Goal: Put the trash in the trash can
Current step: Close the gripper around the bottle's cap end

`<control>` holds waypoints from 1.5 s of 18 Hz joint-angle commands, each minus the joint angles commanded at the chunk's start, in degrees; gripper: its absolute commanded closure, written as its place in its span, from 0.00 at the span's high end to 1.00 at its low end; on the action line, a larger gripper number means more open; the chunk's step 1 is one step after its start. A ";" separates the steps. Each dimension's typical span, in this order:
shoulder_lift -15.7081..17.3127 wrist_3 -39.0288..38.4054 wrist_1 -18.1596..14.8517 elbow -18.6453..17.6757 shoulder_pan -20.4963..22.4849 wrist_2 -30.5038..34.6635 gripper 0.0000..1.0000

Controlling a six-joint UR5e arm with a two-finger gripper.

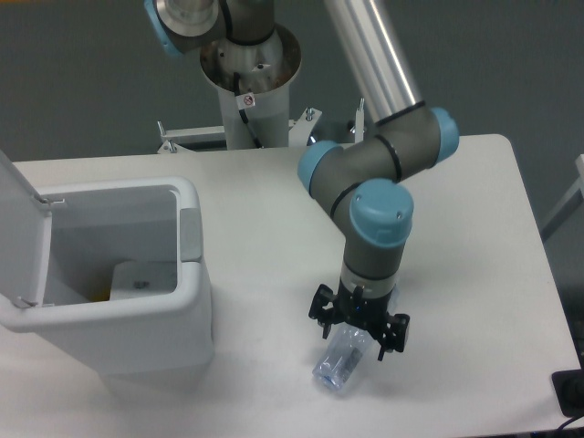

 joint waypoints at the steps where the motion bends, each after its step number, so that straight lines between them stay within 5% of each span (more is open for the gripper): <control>1: -0.79 0.00 0.17 0.17 -0.18 0.18 1.00; 16: -2.99 0.00 0.53 -0.26 -0.80 3.17 1.00; 20: -2.90 -0.26 0.53 -0.27 -0.88 3.17 0.74; 27: -2.64 -0.44 0.44 -0.18 -0.80 3.08 0.71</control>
